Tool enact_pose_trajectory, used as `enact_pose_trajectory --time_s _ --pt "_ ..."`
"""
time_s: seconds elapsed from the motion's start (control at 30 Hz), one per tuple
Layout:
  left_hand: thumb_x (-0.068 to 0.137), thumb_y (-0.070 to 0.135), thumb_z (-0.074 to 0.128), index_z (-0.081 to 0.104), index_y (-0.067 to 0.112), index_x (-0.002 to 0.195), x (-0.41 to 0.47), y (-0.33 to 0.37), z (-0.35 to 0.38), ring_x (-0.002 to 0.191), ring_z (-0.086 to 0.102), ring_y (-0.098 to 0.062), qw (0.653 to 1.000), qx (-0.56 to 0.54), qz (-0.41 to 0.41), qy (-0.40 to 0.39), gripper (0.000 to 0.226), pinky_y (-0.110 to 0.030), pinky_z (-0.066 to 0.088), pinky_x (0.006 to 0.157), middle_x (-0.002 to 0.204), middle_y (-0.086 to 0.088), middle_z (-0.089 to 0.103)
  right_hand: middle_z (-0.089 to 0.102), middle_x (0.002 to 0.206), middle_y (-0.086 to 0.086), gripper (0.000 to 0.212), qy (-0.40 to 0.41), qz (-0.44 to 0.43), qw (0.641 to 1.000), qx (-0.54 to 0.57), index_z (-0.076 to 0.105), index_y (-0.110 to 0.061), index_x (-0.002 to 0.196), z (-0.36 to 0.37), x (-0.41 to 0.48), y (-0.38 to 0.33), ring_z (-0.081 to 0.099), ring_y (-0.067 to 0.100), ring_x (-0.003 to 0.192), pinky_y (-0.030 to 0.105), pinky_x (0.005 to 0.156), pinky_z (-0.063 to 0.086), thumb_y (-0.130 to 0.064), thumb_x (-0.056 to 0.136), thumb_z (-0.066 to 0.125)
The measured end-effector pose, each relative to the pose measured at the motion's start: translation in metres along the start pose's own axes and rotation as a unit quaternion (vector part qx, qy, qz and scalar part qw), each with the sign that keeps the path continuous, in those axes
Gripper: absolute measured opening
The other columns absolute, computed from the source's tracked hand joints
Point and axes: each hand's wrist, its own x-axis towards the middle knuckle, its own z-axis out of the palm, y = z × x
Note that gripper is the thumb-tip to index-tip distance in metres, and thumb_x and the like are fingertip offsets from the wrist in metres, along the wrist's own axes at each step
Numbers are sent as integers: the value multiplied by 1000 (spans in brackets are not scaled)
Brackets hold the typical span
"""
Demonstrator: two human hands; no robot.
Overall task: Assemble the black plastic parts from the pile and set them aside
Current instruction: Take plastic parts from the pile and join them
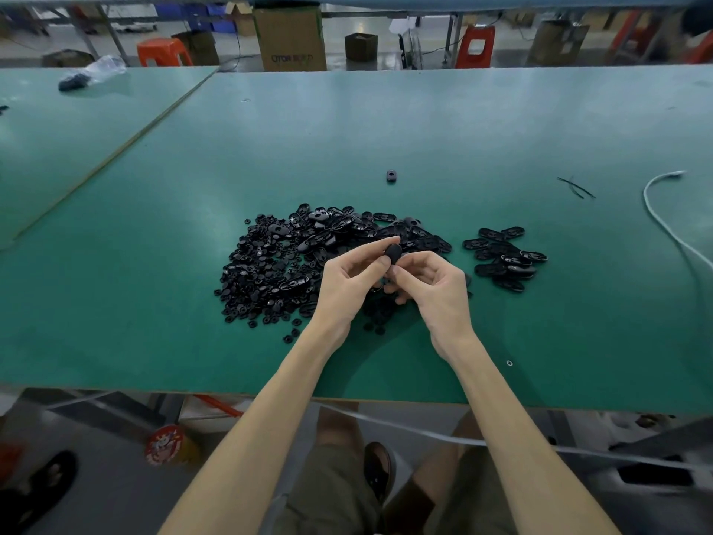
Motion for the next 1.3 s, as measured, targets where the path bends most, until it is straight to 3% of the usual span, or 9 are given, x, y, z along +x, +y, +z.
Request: enact_pose_trajectory --time_s 0.5,0.7,0.93,1.2,1.3 --pt "96 -5 60 78 10 117 2 -6 -3 85 71 -10 1000 19 2 10 31 -19 56 77 99 -6 80 78 80 9 7 -5 11 1000 -20 73 -6 94 0 -1 -1 73 19 70 25 62 56 -3 91 78" --pt "96 -5 61 78 9 115 2 -7 -3 86 73 -10 999 30 13 12 29 -18 55 77 99 -5 80 78 79 10 7 -8 9 999 -31 73 -9 92 0 -1 -1 73 19 70 25 63 57 -5 91 78" --pt "96 2 70 76 10 120 2 -5 -3 101 74 -13 1000 8 10 3 26 -20 55 86 109 -2 79 76 77 4 8 20 -1 1000 -12 72 -10 94 0 0 -1 71 16 67 24 59 56 -5 92 78" --pt "96 -1 67 78 9 116 5 -6 0 97 74 -12 998 51 30 34 25 -20 56 83 105 -1 80 77 81 4 7 20 7 999 -28 73 -11 95 1 1 0 72 16 70 24 61 56 -5 93 76" --pt "96 -2 65 79 11 113 10 1 9 81 71 -5 989 130 59 45 25 -16 54 72 99 1 79 77 79 4 6 24 9 999 -34 72 -9 97 1 1 0 71 15 69 24 62 56 -4 95 74"
